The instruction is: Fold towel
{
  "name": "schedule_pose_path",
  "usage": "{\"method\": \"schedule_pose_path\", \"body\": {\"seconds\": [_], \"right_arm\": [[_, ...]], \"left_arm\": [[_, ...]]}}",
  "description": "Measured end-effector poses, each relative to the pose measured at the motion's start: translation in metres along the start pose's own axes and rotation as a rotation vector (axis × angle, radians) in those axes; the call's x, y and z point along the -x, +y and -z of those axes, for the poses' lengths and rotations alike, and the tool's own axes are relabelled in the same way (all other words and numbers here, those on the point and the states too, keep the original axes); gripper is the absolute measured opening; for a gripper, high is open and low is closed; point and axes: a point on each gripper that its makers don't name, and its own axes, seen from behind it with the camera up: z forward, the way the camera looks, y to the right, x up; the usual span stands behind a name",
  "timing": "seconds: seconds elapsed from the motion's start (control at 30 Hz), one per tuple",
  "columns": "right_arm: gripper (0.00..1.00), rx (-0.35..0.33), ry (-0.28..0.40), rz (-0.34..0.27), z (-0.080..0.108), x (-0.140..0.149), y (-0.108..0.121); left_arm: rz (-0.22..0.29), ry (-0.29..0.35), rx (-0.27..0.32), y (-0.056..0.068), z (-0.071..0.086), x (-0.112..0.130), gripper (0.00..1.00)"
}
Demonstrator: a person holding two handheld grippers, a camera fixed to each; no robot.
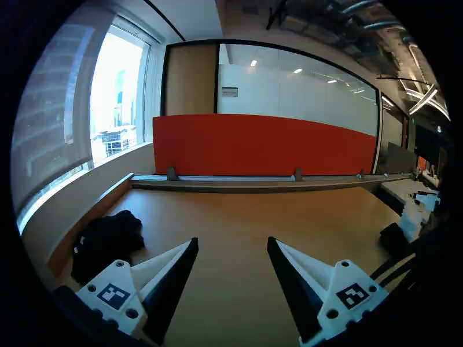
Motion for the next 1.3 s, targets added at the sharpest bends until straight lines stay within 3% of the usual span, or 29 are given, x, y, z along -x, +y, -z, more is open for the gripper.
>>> {"method": "schedule_pose_path", "body": {"seconds": [0.47,0.7,1.07,1.3], "right_arm": [[0.98,-0.068,0.09,0.032,-0.01,-0.037,-0.078],[1.0,-0.082,0.128,0.008,-0.012,-0.055,-0.107],[1.0,-0.069,0.143,0.047,-0.017,-0.052,-0.127],[1.0,-0.062,0.165,0.043,-0.017,-0.055,-0.133]], "left_arm": [[0.006,0.062,0.005,-0.006,-0.001,-0.015,0.88],[0.006,0.115,-0.011,-0.015,0.001,-0.029,0.88],[0.012,0.163,-0.022,-0.026,0.0,-0.039,0.88],[0.006,0.167,-0.02,-0.028,-0.006,-0.027,0.88]]}}
